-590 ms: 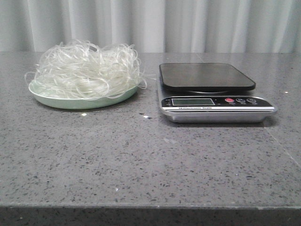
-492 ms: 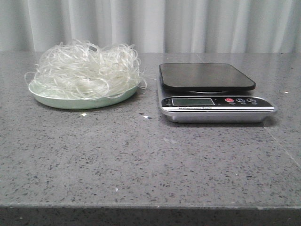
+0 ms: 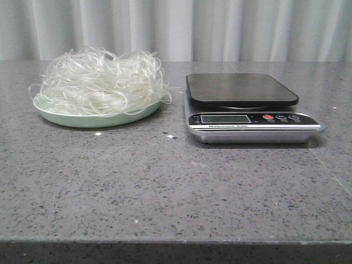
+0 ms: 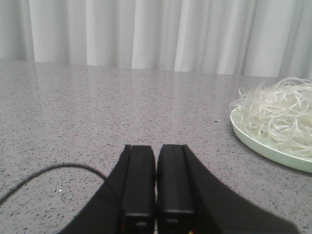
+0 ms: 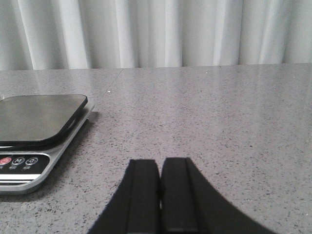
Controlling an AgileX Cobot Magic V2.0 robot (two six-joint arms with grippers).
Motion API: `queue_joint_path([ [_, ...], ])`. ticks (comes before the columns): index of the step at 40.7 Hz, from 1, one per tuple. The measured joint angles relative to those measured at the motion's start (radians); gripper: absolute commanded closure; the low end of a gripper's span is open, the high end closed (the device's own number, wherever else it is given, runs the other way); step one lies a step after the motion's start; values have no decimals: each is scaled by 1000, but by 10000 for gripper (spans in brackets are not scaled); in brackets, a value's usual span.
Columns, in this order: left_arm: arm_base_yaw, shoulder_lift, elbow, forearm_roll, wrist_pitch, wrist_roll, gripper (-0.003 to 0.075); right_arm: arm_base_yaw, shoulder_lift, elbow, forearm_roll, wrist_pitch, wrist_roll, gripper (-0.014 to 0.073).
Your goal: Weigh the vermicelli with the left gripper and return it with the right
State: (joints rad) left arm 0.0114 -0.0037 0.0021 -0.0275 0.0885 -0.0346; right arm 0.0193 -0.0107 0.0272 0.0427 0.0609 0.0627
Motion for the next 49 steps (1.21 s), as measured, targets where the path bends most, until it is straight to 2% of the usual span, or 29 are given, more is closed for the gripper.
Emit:
queue_joint_path([
  [14, 0, 0, 0, 15, 0, 0, 583, 0, 0, 0, 0, 0, 0, 443],
  [24, 0, 0, 0, 17, -47, 0, 583, 0, 0, 0, 0, 0, 0, 443],
  [33, 0, 0, -10, 17, -289, 0, 583, 0, 0, 0, 0, -4, 0, 443],
  [40, 0, 15, -211, 17, -280, 0, 583, 0, 0, 0, 0, -4, 0, 443],
  [45, 0, 129, -462, 19, -258, 0, 583, 0, 0, 0, 0, -2, 0, 443],
  [49, -4, 249, -641, 19, -169, 0, 582, 0, 0, 0, 0, 0, 0, 443],
])
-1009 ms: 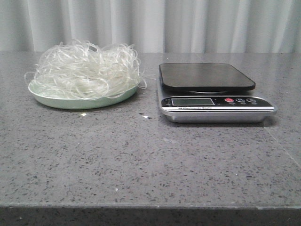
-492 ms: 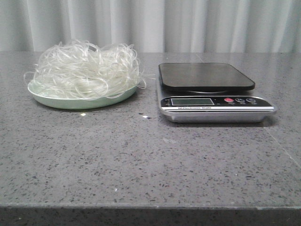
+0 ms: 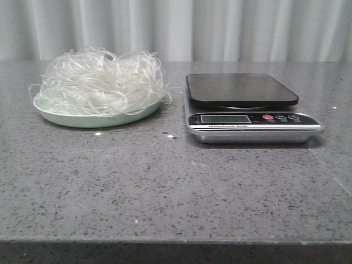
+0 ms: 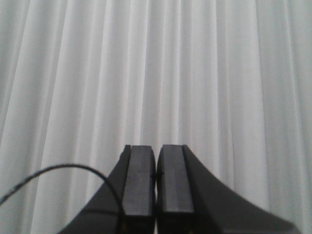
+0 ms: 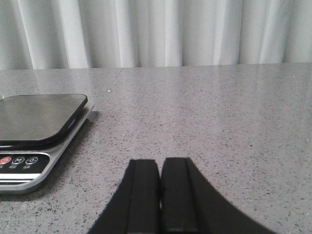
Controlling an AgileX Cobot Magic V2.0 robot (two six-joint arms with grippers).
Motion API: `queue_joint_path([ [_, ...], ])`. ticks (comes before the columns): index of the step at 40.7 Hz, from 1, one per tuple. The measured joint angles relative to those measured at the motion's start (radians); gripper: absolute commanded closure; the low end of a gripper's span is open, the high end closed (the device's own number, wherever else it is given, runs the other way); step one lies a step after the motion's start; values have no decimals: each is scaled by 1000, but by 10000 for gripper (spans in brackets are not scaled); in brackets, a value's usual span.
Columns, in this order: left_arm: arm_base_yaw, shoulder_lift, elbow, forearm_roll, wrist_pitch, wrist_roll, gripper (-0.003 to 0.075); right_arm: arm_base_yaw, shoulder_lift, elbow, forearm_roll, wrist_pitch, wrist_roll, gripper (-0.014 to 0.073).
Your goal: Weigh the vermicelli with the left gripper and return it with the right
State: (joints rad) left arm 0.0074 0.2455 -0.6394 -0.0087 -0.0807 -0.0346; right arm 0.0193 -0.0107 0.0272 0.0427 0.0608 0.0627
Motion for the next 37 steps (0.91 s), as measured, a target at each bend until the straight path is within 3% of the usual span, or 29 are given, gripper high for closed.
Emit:
queue_joint_path([
  [7, -27, 235, -230, 0, 219, 0, 581, 0, 0, 0, 0, 2, 0, 443],
  [14, -89, 455, -339, 0, 351, 5, 568, 0, 0, 0, 0, 2, 0, 443],
  [18, -142, 563, -392, 0, 413, 10, 478, 0, 0, 0, 0, 2, 0, 443],
  [26, -257, 769, -498, 0, 541, 10, 169, 0, 0, 0, 0, 2, 0, 443],
  [29, -288, 837, -538, 0, 579, 10, 86, 0, 0, 0, 0, 2, 0, 443],
  [33, -307, 920, -580, -24, 623, 10, 26, 0, 0, 0, 0, 2, 0, 443],
  [37, -309, 994, -618, -64, 676, 10, 27, 0, 0, 0, 0, 2, 0, 443],
])
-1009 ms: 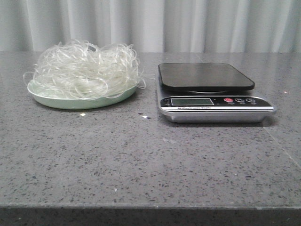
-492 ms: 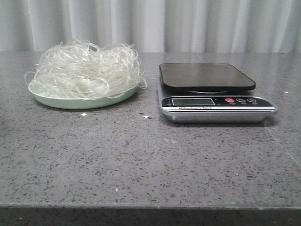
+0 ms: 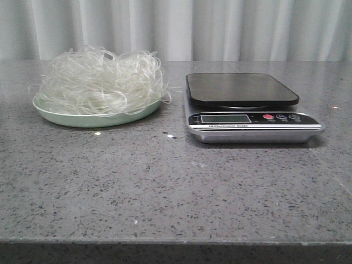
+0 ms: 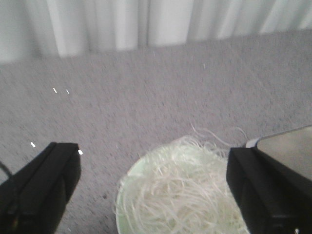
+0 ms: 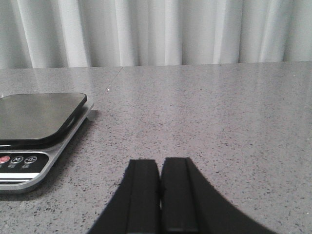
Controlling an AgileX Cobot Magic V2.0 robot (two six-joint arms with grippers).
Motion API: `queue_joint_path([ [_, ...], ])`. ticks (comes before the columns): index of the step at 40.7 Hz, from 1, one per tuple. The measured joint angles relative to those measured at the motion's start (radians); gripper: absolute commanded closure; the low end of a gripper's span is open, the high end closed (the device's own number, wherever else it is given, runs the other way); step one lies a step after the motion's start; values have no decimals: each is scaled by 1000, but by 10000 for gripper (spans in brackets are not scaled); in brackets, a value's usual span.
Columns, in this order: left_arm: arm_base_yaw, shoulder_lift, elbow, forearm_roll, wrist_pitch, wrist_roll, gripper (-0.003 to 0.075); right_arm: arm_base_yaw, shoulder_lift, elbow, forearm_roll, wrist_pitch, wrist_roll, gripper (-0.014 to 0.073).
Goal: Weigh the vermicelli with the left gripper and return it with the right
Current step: 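Lower the left gripper into the vermicelli pile and close on it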
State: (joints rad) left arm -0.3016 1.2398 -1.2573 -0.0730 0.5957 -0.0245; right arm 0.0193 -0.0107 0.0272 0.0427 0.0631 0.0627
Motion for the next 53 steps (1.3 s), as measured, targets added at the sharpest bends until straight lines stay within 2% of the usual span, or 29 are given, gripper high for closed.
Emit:
queue_joint_path([
  [17, 0, 264, -110, -117, 264, 0, 27, 0, 0, 0, 0, 0, 0, 443],
  [45, -7, 463, -124, -145, 278, 0, 29, 0, 0, 0, 0, 0, 0, 443],
  [49, -7, 475, -124, -147, 276, 0, 60, 0, 0, 0, 0, 0, 0, 443],
  [53, -7, 479, -126, -148, 276, 0, 151, 0, 0, 0, 0, 0, 0, 443],
])
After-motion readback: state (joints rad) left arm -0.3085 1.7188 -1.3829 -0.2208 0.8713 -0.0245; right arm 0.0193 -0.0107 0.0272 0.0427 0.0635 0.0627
